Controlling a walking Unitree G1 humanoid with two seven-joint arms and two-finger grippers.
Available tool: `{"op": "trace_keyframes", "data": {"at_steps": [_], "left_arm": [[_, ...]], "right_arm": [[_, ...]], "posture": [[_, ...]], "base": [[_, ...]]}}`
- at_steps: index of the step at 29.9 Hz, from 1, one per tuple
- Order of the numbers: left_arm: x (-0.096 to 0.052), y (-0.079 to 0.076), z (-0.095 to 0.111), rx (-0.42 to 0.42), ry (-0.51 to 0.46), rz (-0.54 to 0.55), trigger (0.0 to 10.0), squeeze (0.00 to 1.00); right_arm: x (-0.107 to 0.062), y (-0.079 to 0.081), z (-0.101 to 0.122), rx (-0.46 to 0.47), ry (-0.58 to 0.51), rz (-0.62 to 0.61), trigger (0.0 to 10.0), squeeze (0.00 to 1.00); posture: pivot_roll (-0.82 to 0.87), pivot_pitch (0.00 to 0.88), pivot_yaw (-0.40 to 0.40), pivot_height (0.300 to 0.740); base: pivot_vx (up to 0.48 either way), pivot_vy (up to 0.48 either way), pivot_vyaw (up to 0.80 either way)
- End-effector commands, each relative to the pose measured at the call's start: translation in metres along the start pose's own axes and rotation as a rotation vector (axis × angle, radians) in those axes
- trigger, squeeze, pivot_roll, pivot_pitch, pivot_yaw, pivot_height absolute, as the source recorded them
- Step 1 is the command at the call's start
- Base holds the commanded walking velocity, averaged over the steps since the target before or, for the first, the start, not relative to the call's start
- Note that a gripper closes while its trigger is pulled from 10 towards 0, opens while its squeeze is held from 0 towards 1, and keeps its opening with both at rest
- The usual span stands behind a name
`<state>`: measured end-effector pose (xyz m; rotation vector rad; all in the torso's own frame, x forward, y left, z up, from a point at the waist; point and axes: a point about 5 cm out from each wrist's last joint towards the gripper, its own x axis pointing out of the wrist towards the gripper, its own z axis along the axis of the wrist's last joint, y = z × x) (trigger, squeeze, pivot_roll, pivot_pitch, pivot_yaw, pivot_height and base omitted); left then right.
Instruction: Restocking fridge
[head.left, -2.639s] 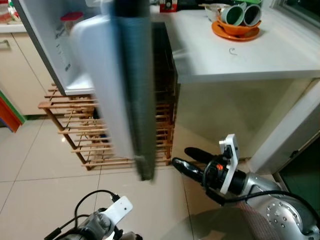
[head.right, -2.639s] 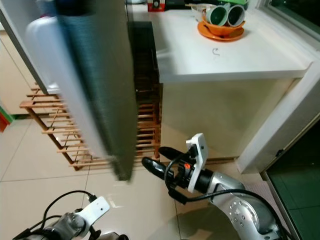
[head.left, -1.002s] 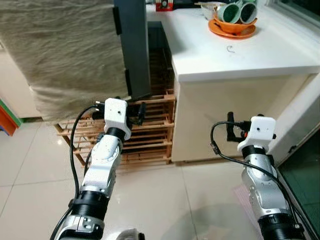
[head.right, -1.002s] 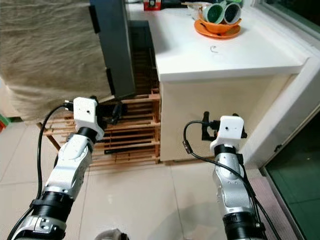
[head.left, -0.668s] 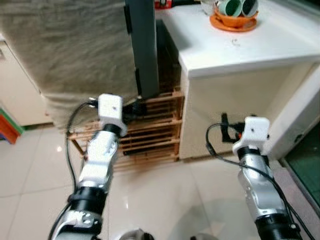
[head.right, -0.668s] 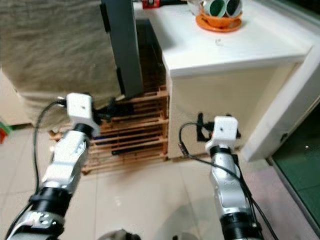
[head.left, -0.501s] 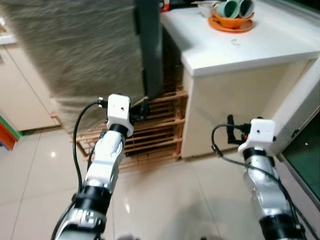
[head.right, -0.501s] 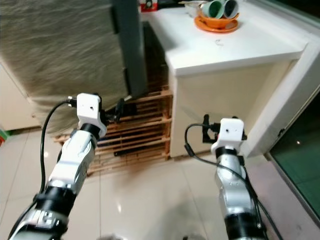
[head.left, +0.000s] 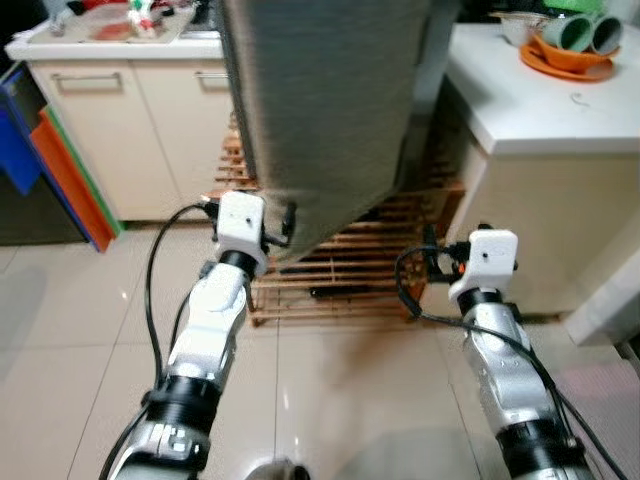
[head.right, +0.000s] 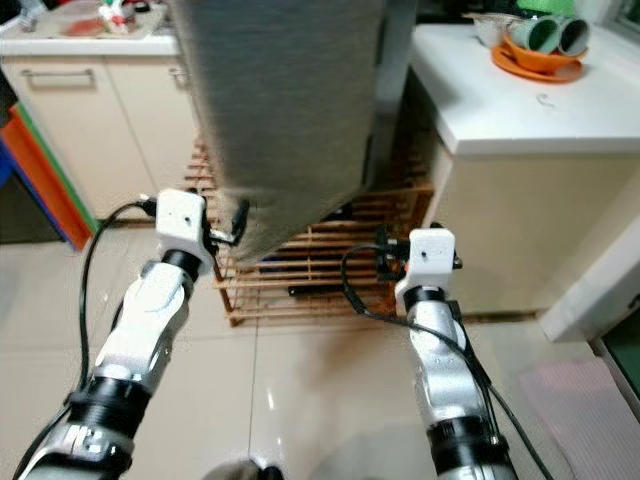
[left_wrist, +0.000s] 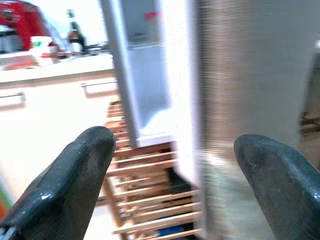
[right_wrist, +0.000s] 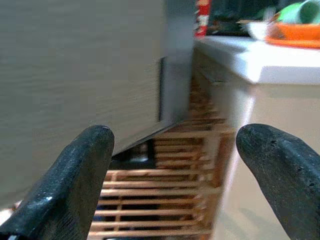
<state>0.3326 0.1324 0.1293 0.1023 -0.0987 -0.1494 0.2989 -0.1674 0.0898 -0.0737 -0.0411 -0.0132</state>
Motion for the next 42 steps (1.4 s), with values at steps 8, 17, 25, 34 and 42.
{"op": "trace_keyframes", "data": {"at_steps": [8,17,25,34,42], "left_arm": [[0.003,-0.003,0.001,-0.012,0.009,-0.003,10.0,0.0],[0.005,-0.007,0.0,-0.023,0.013,-0.011,10.0,0.0],[0.004,-0.012,-0.001,-0.029,0.014,-0.016,10.0,0.0],[-0.001,-0.017,-0.004,-0.043,0.024,-0.03,10.0,0.0],[0.0,-0.026,-0.005,-0.042,0.041,-0.091,10.0,0.0]], "right_arm": [[0.0,0.001,0.001,0.02,-0.006,0.013,10.0,0.0],[0.036,0.054,0.031,0.121,-0.05,0.186,10.0,0.0],[0.066,0.09,0.057,0.139,-0.056,0.3,10.0,0.0],[0.074,0.135,0.087,0.226,-0.071,0.427,10.0,0.0],[0.042,0.23,0.143,0.483,-0.135,0.931,10.0,0.0]], "posture": [[-0.08,0.0,0.045,0.74],[-0.08,0.0,0.045,0.74],[-0.06,0.0,0.028,0.74],[-0.04,0.0,0.007,0.74],[-0.02,0.0,-0.007,0.74]], "base": [[0.0,0.0,0.0],[0.0,0.0,0.0],[0.0,0.0,0.0],[0.0,0.0,0.0],[0.0,0.0,0.0]]}}
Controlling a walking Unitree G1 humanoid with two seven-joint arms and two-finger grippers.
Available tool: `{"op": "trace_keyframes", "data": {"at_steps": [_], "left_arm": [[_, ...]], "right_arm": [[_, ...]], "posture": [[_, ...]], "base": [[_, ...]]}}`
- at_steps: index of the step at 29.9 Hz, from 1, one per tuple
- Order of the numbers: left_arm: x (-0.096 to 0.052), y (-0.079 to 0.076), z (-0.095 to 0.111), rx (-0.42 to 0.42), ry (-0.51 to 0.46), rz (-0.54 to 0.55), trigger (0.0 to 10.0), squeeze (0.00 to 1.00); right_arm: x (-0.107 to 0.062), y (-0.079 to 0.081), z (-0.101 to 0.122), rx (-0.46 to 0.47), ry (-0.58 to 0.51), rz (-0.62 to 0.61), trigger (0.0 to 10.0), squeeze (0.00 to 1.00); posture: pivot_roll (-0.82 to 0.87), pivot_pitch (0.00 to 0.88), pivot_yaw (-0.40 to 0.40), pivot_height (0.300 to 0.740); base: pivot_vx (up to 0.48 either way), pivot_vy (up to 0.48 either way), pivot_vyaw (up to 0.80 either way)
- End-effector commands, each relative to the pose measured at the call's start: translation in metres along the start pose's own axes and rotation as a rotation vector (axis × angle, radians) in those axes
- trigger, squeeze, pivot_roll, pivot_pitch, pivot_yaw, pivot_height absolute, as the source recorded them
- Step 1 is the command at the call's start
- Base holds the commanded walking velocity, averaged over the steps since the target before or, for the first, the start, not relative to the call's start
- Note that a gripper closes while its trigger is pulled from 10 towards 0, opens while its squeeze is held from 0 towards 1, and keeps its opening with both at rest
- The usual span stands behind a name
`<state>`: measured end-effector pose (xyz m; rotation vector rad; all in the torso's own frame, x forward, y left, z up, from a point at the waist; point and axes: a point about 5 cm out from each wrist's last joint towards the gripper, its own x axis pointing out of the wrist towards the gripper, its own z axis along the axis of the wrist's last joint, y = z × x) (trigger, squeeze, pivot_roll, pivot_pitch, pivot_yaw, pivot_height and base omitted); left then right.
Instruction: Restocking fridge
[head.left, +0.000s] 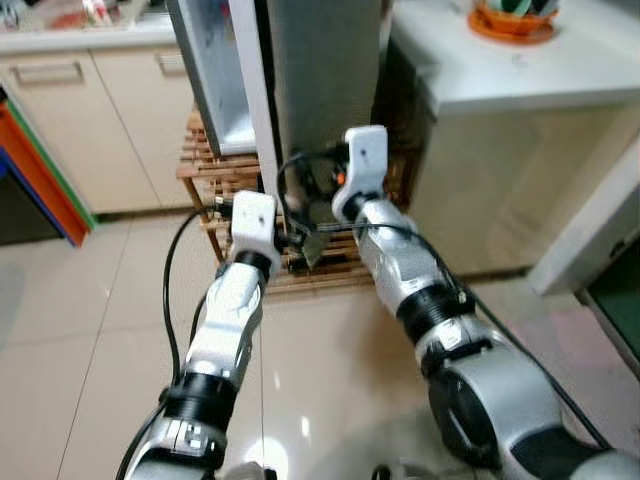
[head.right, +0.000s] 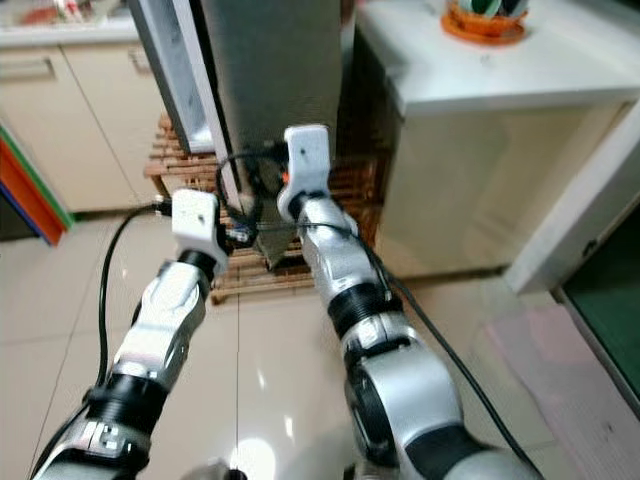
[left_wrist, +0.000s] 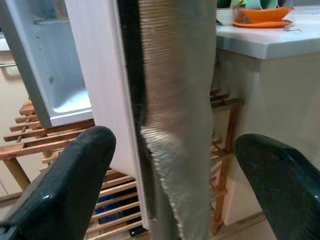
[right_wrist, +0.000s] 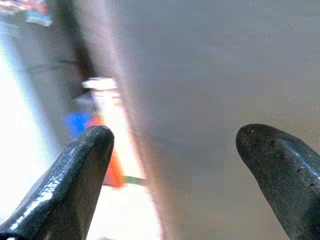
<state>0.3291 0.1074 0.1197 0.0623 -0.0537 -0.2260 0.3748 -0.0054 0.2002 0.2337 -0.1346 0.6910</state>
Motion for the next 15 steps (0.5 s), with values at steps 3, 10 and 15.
{"op": "trace_keyframes", "data": {"at_steps": [3,10,15], "left_arm": [[0.001,0.003,0.001,0.013,0.008,-0.01,10.0,0.0],[-0.002,0.002,0.004,-0.002,-0.025,-0.014,10.0,0.0],[0.0,-0.003,0.008,-0.006,-0.046,-0.028,10.0,0.0]], "right_arm": [[0.015,0.063,-0.006,0.123,-0.039,0.132,10.0,0.0],[-0.027,-0.021,-0.017,-0.098,-0.042,-0.262,10.0,0.0],[-0.073,-0.055,-0.035,-0.165,0.008,-0.393,10.0,0.0]], "posture": [[-0.03,0.0,0.007,0.74],[-0.06,0.0,0.022,0.74],[-0.08,0.0,0.022,0.74]], "base": [[0.0,0.0,0.0],[0.0,0.046,0.0],[0.048,0.421,0.0]]}}
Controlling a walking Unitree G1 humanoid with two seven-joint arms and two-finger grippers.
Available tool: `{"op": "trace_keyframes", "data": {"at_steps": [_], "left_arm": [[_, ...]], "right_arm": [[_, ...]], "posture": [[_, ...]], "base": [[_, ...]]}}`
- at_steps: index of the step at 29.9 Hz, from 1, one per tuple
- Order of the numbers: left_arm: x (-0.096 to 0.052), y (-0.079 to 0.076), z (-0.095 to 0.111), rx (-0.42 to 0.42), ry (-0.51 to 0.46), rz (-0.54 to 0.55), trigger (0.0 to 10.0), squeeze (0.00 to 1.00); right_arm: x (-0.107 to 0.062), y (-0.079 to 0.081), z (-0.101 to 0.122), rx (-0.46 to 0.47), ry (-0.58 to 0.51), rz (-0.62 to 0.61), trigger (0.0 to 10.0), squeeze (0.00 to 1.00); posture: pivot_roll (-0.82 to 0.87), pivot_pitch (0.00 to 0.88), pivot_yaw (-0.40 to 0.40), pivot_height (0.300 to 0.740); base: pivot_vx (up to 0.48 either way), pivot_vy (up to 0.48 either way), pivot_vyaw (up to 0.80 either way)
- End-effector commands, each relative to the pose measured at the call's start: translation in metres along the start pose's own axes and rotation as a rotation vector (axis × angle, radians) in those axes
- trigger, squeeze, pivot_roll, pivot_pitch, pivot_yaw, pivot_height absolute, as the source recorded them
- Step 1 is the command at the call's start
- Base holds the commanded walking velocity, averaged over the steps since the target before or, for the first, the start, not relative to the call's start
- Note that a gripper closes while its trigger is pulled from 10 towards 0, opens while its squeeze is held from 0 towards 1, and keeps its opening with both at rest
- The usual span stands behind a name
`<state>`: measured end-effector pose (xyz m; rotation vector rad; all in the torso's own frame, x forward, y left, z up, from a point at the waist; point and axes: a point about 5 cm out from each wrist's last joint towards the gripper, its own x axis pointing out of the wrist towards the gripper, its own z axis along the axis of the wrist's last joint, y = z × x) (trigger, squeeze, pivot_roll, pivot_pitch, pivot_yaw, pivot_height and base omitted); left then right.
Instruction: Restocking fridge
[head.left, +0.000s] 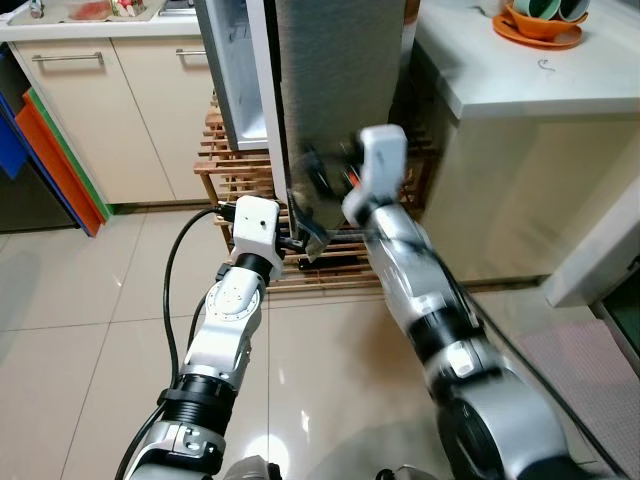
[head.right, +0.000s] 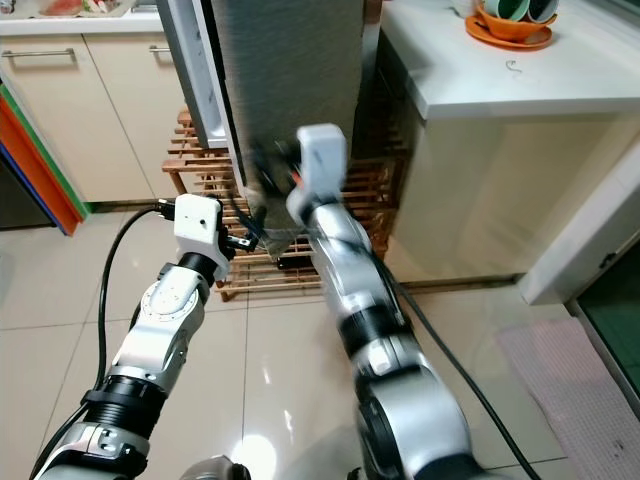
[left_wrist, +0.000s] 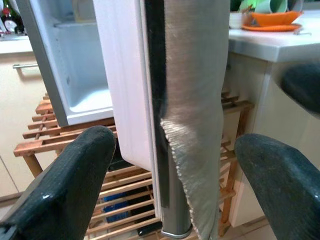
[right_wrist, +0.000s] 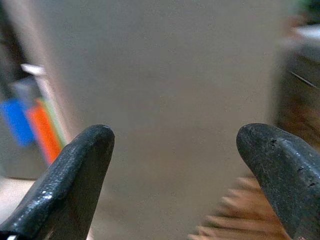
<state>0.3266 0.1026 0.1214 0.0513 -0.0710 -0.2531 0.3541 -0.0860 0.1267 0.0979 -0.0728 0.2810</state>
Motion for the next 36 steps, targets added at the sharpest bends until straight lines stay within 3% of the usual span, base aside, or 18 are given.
{"op": "trace_keyframes", "data": {"at_steps": [1,5,12,28,36], "left_arm": [[0.002,0.002,0.006,0.002,-0.026,-0.002,10.0,0.0],[0.001,0.002,0.006,-0.005,-0.029,-0.004,10.0,0.0],[-0.003,0.004,0.004,-0.005,-0.026,0.02,10.0,0.0],[-0.001,0.007,0.006,0.025,-0.011,0.03,10.0,0.0],[0.001,0.007,0.005,0.038,-0.003,0.029,10.0,0.0]], "right_arm": [[0.001,0.0,0.011,-0.017,-0.046,-0.005,10.0,0.0],[-0.011,-0.009,-0.002,-0.031,-0.013,-0.05,10.0,0.0],[-0.012,-0.019,0.002,-0.037,-0.01,-0.086,10.0,0.0],[-0.008,-0.011,0.007,-0.062,-0.029,-0.061,10.0,0.0],[0.007,-0.008,0.013,-0.046,-0.001,-0.019,10.0,0.0]], "posture": [[-0.08,0.0,0.022,0.74],[-0.08,0.0,0.022,0.74],[-0.07,0.0,0.022,0.74],[-0.06,0.0,0.033,0.74],[-0.05,0.0,0.027,0.74]], "base": [[0.24,0.416,0.0],[0.246,0.412,0.0],[0.177,0.354,0.0],[0.0,0.0,0.14],[0.0,0.0,0.33]]}}
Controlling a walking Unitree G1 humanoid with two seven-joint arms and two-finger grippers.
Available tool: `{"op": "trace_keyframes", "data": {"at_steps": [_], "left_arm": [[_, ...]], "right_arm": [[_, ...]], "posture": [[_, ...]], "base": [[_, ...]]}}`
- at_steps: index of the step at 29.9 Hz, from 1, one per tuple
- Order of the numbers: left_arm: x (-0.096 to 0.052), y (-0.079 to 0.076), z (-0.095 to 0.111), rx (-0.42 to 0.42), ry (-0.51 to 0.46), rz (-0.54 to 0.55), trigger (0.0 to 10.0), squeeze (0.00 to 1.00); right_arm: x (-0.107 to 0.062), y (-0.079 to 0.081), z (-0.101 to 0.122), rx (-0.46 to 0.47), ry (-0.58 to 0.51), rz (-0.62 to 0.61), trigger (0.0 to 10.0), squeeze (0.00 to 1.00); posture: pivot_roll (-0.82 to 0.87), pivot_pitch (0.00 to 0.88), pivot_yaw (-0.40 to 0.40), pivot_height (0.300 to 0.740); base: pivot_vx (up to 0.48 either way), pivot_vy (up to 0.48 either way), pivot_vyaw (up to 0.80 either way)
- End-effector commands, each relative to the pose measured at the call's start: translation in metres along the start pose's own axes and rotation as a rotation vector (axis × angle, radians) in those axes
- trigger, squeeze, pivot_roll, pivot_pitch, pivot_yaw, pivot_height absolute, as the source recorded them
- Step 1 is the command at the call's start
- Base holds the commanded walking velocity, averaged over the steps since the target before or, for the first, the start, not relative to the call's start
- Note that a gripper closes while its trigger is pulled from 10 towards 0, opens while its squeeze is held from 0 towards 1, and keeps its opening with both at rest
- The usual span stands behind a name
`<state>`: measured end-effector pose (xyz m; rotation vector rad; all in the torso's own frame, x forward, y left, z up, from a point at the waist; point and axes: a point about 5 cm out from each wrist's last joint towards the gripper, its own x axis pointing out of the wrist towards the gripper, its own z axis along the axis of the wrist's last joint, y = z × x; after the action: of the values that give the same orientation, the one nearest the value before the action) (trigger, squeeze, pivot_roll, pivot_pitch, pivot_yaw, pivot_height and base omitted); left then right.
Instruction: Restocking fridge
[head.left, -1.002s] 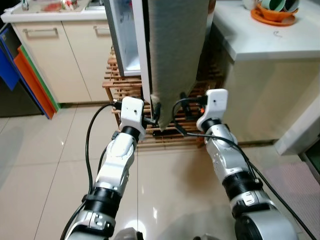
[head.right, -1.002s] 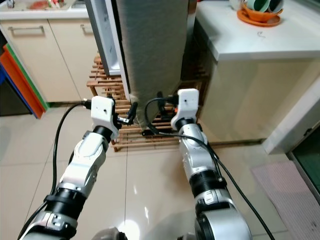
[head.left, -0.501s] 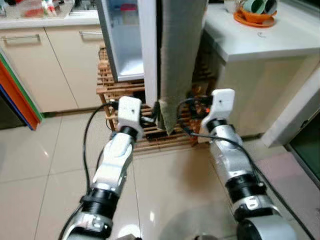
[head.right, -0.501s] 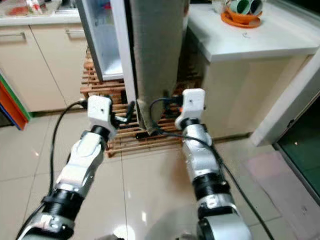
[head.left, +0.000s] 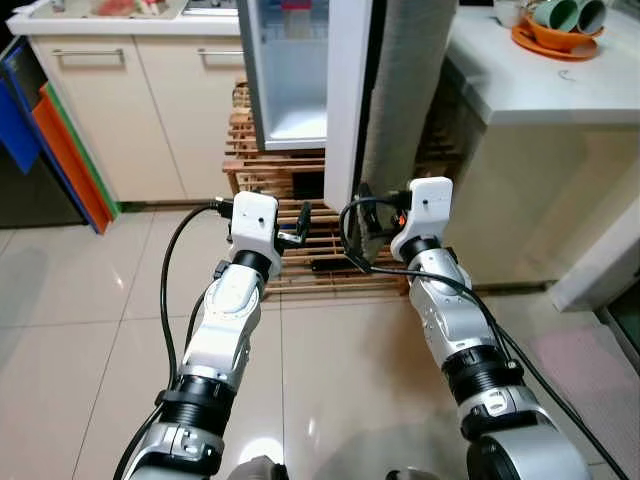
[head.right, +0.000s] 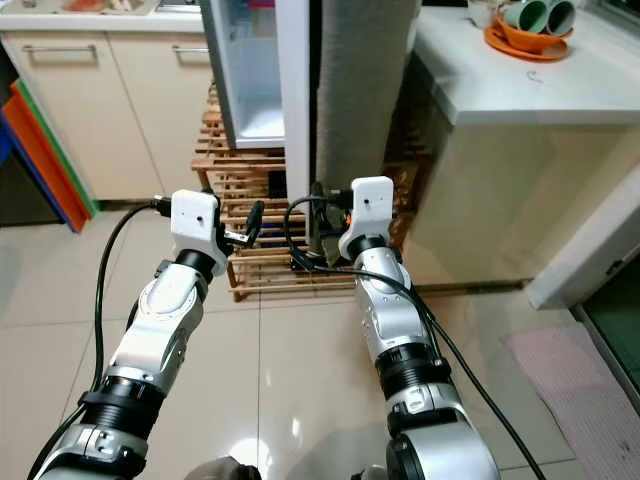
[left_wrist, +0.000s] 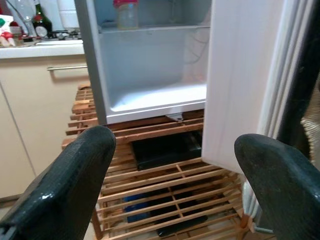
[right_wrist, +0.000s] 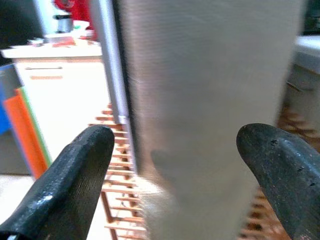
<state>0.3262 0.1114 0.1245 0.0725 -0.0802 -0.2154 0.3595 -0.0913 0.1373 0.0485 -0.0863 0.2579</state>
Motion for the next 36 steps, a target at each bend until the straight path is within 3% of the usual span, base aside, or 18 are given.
{"op": "trace_keyframes", "data": {"at_steps": [1,5,21,33,36], "left_arm": [[0.003,-0.002,0.003,0.018,0.003,-0.009,10.0,0.0],[0.001,-0.002,0.008,-0.002,-0.043,-0.019,10.0,0.0],[0.001,-0.003,0.012,-0.025,-0.063,-0.031,10.0,0.0],[-0.002,0.004,0.005,-0.001,-0.02,0.018,10.0,0.0],[-0.004,0.015,-0.006,-0.006,0.046,0.067,10.0,0.0]], "right_arm": [[0.003,-0.002,0.003,0.003,0.003,0.005,10.0,0.0],[0.004,-0.005,0.006,-0.005,-0.002,-0.003,10.0,0.0],[0.007,-0.005,0.003,0.011,0.006,-0.001,10.0,0.0],[0.01,-0.002,0.004,0.014,0.009,0.004,10.0,0.0],[0.017,0.011,0.009,0.009,0.005,0.047,10.0,0.0]], "posture": [[-0.05,0.0,0.027,0.74],[-0.05,0.0,0.025,0.74],[-0.05,0.0,0.029,0.74],[-0.05,0.0,0.024,0.74],[-0.04,0.0,0.02,0.74]], "base": [[0.0,0.0,0.0],[0.066,0.0,0.0],[0.471,0.0,0.0],[0.064,0.047,0.0],[0.0,0.0,0.0]]}}
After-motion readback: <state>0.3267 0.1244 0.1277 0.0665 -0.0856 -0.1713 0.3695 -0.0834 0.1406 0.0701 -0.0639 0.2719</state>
